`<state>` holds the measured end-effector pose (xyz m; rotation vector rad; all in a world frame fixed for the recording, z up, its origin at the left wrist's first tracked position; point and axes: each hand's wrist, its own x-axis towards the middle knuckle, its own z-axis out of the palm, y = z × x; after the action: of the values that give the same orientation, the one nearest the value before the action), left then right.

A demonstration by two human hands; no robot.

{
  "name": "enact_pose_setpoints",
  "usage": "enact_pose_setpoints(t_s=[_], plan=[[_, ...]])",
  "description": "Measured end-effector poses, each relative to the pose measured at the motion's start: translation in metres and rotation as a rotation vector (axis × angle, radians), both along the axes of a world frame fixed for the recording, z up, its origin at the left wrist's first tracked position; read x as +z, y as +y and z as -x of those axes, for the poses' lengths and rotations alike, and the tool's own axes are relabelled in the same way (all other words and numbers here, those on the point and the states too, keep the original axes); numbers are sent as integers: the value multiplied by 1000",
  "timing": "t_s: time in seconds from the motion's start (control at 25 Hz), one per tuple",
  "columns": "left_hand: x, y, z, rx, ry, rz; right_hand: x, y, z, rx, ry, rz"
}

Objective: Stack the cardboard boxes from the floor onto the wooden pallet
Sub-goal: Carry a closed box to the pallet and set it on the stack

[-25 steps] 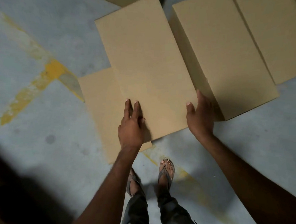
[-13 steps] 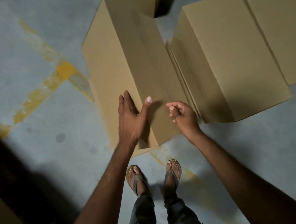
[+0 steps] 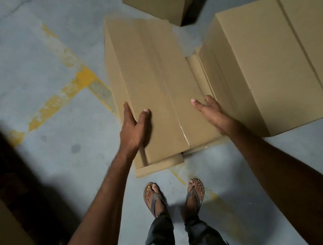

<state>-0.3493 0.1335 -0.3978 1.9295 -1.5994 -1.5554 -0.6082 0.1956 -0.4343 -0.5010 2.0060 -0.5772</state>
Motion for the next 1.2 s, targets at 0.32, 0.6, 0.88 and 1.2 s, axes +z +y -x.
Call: enact_pose_setpoints(t_s=[0.32,0.6,0.88,1.2], plan=[[133,-23,-76,30,193,-152,175,-1,-37,214,-166,152],[269,35,-154,-35,203,-133,296,63,-105,246,-345,147],[341,182,-224,138,330,101,351,163,-174,226,-310,375],[393,349,-311,384,352,377,427,246,-253,463,-441,577]])
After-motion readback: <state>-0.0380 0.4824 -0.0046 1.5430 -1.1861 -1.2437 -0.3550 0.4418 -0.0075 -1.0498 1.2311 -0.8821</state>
